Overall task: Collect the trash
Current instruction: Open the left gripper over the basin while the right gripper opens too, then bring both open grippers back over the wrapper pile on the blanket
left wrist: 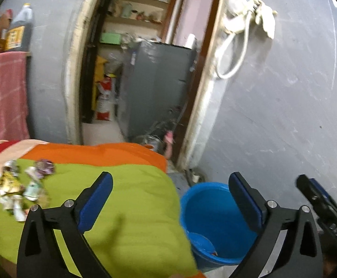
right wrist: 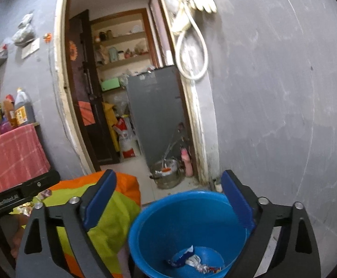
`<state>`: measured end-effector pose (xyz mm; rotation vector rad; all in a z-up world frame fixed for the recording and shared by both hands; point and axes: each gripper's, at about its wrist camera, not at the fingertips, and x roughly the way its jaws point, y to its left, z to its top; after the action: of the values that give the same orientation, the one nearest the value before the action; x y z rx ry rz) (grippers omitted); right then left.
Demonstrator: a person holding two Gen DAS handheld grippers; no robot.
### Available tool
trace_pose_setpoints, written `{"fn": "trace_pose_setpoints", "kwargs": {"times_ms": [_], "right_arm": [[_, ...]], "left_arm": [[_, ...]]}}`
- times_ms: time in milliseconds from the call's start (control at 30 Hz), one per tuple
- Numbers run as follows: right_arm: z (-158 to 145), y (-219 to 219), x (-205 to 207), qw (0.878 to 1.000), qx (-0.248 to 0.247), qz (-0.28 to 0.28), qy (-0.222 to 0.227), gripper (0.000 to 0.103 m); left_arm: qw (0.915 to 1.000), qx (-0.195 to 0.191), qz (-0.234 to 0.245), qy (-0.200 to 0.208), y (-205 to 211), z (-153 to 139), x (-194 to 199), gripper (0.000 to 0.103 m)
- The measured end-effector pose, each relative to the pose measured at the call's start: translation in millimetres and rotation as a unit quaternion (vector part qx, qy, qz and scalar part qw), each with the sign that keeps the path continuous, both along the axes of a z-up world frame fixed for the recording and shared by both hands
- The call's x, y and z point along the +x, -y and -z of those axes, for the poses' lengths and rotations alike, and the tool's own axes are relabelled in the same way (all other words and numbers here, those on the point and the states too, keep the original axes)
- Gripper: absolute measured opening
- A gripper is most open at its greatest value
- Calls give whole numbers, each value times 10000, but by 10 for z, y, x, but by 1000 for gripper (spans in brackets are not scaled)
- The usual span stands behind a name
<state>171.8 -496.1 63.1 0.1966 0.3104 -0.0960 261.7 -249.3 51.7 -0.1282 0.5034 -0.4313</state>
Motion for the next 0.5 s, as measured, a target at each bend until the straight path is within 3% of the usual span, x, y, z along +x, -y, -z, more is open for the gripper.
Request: {"fn": "trace_pose_setpoints", "kwargs": {"times_ms": [33,500], "right_arm": [[-38,-53,-15,10000,-39,-28,58,103],[-381,-1072,-57,9937,-409,-707,765,103]], "left_arm": [[10000,-12,-59,28,-67,-15,-18,98],[9952,-60,-884,404,-1241,-261,-262,99]]}}
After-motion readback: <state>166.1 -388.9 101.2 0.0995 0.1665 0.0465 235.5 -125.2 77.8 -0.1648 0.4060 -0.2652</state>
